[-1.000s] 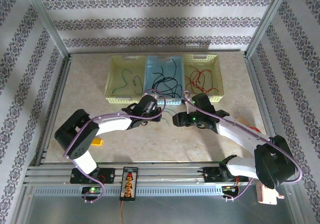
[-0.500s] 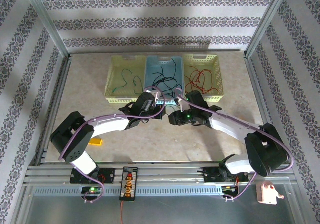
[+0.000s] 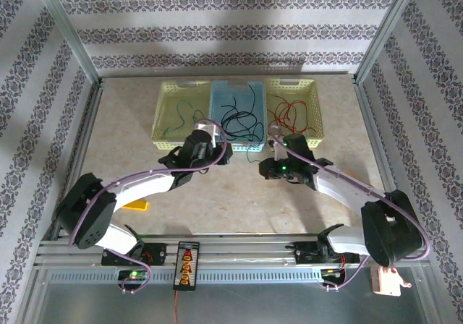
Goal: Untangle the cables
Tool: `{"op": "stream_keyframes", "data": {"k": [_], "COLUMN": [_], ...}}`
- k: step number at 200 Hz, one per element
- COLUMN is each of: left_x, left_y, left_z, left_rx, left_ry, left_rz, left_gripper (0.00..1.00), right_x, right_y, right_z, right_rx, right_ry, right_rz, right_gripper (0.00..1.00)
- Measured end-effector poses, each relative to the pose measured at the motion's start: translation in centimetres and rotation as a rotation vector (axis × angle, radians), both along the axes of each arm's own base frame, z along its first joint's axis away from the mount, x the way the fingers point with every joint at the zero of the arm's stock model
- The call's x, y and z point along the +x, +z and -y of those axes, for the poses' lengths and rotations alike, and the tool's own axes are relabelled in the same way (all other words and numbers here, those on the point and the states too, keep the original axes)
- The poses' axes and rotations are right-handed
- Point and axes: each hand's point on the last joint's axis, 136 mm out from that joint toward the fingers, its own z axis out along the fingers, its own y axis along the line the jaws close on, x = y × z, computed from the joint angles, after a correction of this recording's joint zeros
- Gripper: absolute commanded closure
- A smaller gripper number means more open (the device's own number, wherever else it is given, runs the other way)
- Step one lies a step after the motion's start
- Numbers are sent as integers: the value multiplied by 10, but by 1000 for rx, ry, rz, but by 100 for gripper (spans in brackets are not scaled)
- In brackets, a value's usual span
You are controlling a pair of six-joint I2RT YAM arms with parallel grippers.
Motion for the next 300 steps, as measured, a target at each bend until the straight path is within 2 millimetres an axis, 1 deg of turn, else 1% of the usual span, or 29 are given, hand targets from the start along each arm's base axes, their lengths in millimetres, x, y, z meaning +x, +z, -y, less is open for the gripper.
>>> {"op": "stream_keyframes", "data": {"k": [11, 22, 26, 35, 44, 53, 62, 73, 85, 98, 114, 128, 147, 158, 171, 187, 207, 215, 218, 221, 229, 230, 235, 241, 248, 256, 276, 289, 300], "left_x": [7, 13, 14, 17, 19, 20, 21, 24, 30, 40, 52, 61, 74, 83, 94, 109, 131, 140, 144, 147, 155, 157, 162, 167, 172, 176, 175, 173, 166], "left_y": [11, 20, 22, 27, 29, 30, 30, 31, 33, 39, 49, 54, 56, 54, 47, 39, 30, 26, 24, 24, 20, 19, 16, 13, 9, 6, 5, 12, 26], "left_z": [-16, -31, -36, -44, -47, -49, -51, -55, -67, -86, -117, -144, -181, -202, -221, -236, -239, -238, -238, -237, -235, -235, -234, -233, -231, -230, -227, -222, -216], "left_rx": [-21, -38, -43, -48, -50, -50, -53, -57, -72, -94, -117, -125, -126, -123, -107, -71, -27, -14, -9, -6, 5, 11, 15, 20, 27, 35, 61, 81, 99], "left_ry": [46, 85, 99, 122, 131, 140, 145, 161, 199, 261, 357, 442, 560, 632, 703, 762, 785, 783, 784, 783, 777, 774, 772, 769, 765, 760, 746, 726, 705], "left_rz": [20, 35, 39, 49, 54, 57, 57, 56, 54, 59, 81, 95, 98, 92, 77, 57, 41, 34, 30, 29, 20, 18, 13, 7, -3, -11, -11, 7, 41], "left_gripper": [100, 100, 100, 100, 100, 100, 100, 100, 100, 100, 100, 100, 100, 100, 100, 100, 99, 95, 90, 84, 62, 61, 48, 38, 29, 24, 16, 13, 12], "right_x": [1, 0, 0, -2, -3, -3, -3, -2, -1, 1, 2, 2, -1, -3, -5, -5, -6, -6, -6, -6, -7, -7, -7, -7, -6, -6, -6, -6, -5], "right_y": [-1, -1, 0, 3, 9, 15, 23, 32, 41, 51, 58, 57, 48, 43, 40, 40, 39, 39, 39, 38, 38, 38, 38, 37, 38, 38, 39, 40, 42], "right_z": [12, 20, 22, 21, 19, 17, 16, 16, 18, 20, 23, 25, 27, 28, 28, 28, 28, 29, 29, 29, 29, 29, 29, 29, 31, 31, 32, 34, 36], "right_rx": [7, 14, 17, 31, 50, 67, 87, 97, 108, 113, 117, 115, 105, 100, 96, 96, 95, 94, 93, 93, 93, 92, 92, 91, 90, 89, 87, 83, 77], "right_ry": [-47, -69, -75, -73, -63, -57, -63, -65, -76, -90, -106, -116, -120, -120, -121, -121, -121, -121, -121, -121, -121, -121, -121, -123, -127, -130, -133, -141, -151], "right_rz": [-4, -2, 0, 4, 14, 31, 46, 77, 110, 145, 175, 179, 159, 147, 136, 135, 133, 131, 130, 129, 128, 128, 127, 125, 125, 125, 131, 139, 147], "right_gripper": [100, 100, 97, 79, 62, 53, 48, 46, 46, 45, 45, 45, 45, 45, 45, 45, 45, 45, 45, 45, 45, 45, 45, 45, 45, 45, 45, 45, 45]}}
